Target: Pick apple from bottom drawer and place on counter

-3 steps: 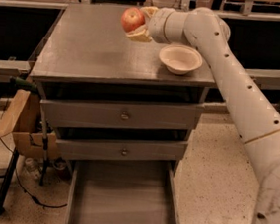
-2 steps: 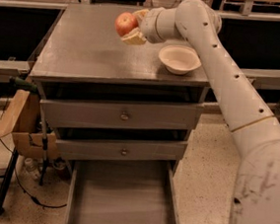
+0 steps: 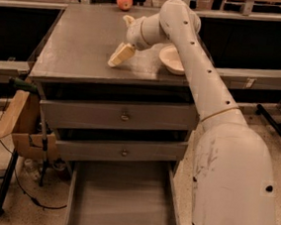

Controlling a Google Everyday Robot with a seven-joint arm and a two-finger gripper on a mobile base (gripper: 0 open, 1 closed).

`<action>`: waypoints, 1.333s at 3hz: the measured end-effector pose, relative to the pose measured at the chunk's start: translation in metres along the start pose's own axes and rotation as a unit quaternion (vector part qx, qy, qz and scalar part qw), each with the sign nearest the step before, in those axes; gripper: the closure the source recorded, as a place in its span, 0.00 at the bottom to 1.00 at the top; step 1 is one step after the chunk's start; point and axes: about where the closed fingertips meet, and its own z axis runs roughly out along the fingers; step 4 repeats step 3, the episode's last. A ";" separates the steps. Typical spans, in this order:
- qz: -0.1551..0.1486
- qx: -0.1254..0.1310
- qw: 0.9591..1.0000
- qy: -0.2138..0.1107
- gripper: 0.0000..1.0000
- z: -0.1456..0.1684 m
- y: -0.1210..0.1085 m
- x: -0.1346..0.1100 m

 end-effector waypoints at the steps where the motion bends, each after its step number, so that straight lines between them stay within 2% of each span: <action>1: -0.005 -0.003 1.000 -0.018 0.00 -0.003 0.001 -0.009; 2: -0.025 0.011 0.999 -0.026 0.00 -0.026 -0.004 -0.034; 4: -0.029 0.012 0.999 -0.027 0.00 -0.030 -0.004 -0.041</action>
Offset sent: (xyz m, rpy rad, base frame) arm -0.0476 -0.0040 0.0947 0.0290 -0.1451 0.0464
